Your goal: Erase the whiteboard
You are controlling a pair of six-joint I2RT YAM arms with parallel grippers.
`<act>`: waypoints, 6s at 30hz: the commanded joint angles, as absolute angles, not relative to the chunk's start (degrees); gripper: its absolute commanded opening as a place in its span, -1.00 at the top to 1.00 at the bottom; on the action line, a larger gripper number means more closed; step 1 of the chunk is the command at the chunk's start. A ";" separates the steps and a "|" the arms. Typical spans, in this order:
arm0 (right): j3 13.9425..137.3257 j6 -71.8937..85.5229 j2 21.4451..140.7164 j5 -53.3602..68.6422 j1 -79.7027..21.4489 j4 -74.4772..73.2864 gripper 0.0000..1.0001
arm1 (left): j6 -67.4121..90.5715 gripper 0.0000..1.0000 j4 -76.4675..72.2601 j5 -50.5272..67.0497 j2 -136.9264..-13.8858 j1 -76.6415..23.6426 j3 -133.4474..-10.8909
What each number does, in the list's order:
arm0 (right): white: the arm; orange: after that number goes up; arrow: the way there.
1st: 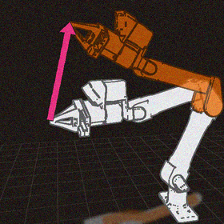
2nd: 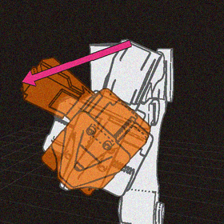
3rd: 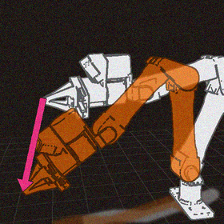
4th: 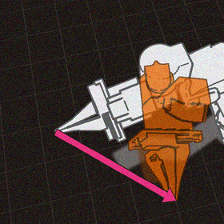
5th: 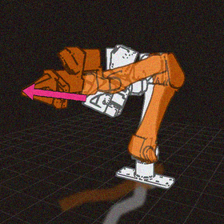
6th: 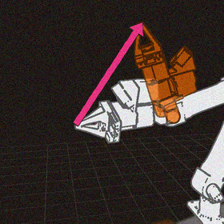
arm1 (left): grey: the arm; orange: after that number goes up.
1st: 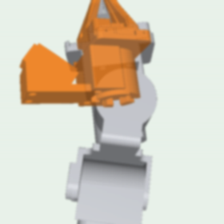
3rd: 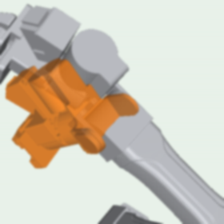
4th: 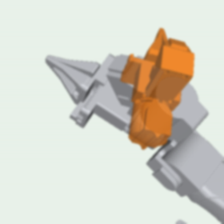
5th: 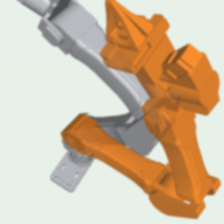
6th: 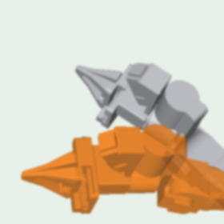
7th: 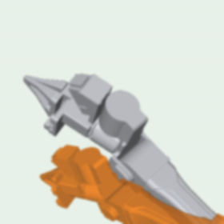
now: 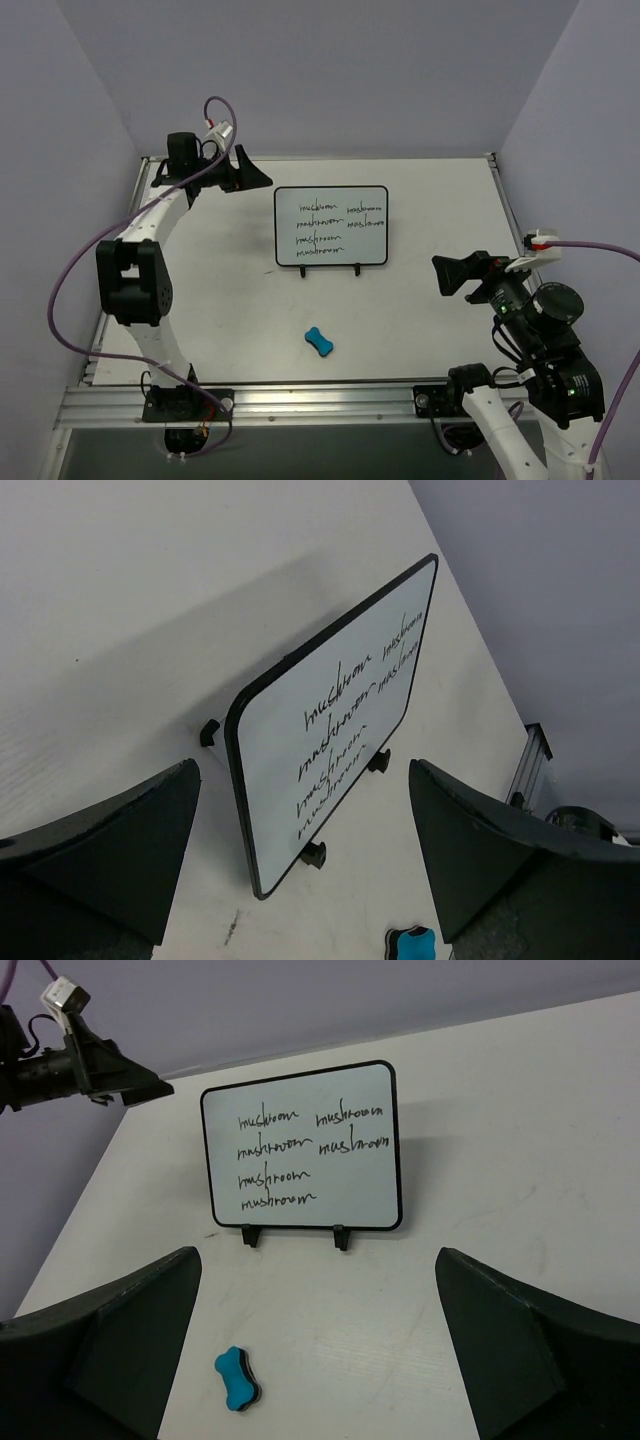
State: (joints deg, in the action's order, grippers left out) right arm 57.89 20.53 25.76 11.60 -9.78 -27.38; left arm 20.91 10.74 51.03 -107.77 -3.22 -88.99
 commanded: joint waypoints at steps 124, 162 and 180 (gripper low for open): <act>50.27 28.30 93.08 -12.13 -70.75 -5.54 -0.13 | 17.32 0.95 -17.49 51.86 -115.31 -1.93 -67.94; 52.65 28.47 92.90 -16.17 -72.69 -8.08 0.14 | 17.40 0.95 -17.58 52.73 -116.02 -1.93 -68.55; 52.47 28.21 94.48 -15.38 -72.69 -7.03 0.24 | 17.40 0.95 -17.40 53.09 -116.19 -1.93 -68.73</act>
